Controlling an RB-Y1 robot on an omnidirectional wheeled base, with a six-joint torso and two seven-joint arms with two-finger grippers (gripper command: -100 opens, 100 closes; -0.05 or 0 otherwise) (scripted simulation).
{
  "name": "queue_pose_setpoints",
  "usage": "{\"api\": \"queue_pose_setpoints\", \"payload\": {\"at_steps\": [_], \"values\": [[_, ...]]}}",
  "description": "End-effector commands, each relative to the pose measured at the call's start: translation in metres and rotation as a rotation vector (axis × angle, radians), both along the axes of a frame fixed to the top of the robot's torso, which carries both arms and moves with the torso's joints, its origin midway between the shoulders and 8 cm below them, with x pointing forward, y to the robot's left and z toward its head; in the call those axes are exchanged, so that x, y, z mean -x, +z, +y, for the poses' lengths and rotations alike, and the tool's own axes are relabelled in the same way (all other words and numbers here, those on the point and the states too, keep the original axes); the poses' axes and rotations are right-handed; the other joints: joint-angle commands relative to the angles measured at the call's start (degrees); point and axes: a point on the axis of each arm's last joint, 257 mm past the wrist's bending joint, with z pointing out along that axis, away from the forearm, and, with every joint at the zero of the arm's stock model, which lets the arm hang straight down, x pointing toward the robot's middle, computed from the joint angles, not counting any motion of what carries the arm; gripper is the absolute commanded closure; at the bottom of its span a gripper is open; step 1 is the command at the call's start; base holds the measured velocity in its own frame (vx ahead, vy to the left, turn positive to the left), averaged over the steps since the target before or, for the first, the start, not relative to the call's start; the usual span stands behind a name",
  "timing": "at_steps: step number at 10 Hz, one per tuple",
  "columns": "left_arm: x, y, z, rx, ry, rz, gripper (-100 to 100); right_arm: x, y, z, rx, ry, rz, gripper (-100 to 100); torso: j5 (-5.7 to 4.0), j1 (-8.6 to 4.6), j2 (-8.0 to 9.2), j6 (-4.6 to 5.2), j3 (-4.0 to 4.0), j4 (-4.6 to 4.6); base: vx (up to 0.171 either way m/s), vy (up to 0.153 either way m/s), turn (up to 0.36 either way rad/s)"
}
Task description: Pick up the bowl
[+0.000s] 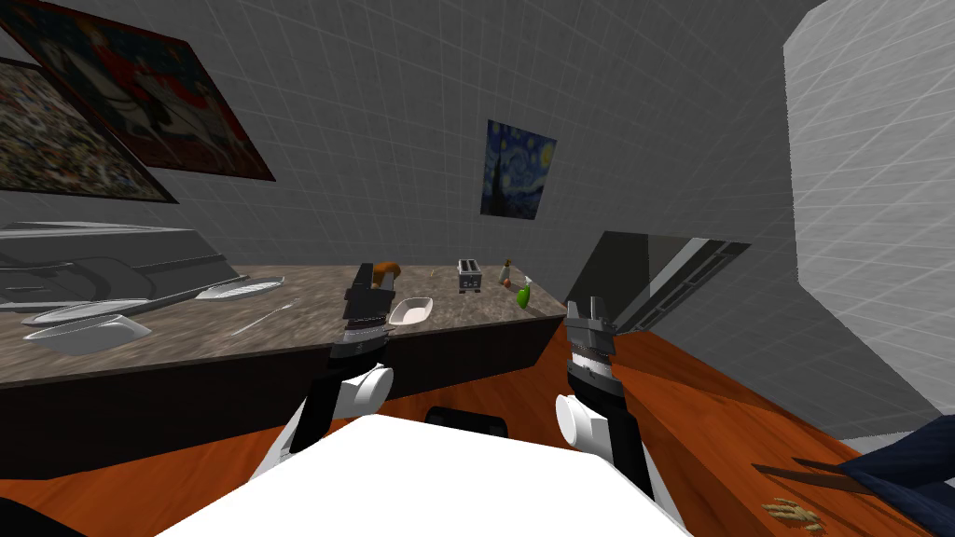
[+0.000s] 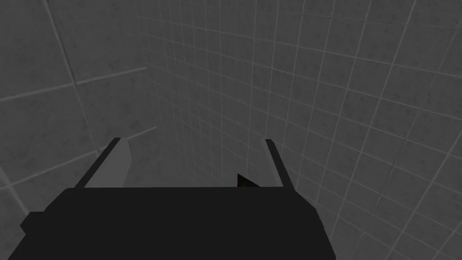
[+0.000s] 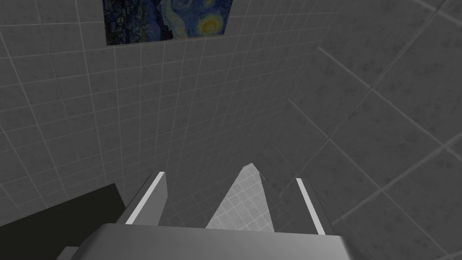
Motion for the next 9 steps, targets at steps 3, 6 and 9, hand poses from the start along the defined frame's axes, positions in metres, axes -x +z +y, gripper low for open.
{"api": "queue_pose_setpoints", "payload": {"at_steps": [3,6,9], "values": [[-0.014,-0.011,-0.008,-0.076,-0.043,0.076,-100,0.0,0.0,0.0,0.0,0.0,0.0,0,-0.01,-0.04,-0.03,0.0,-0.02,-0.01,0.008,-0.016,0.006],[-0.03,-0.03,-0.009,-0.114,-0.063,0.176,-100,0.0,0.0,0.0,0.0,0.0,0.0,0,-0.02,-0.12,-0.05,0.0,-0.03,-0.01,0.013,-0.04,0.01],[-0.043,-0.048,-0.005,-0.119,-0.065,0.263,-100,0.0,0.0,0.0,0.0,0.0,0.0,0,-0.03,-0.14,-0.08,0.0,-0.04,-0.02,0.018,-0.043,0.007]]}}
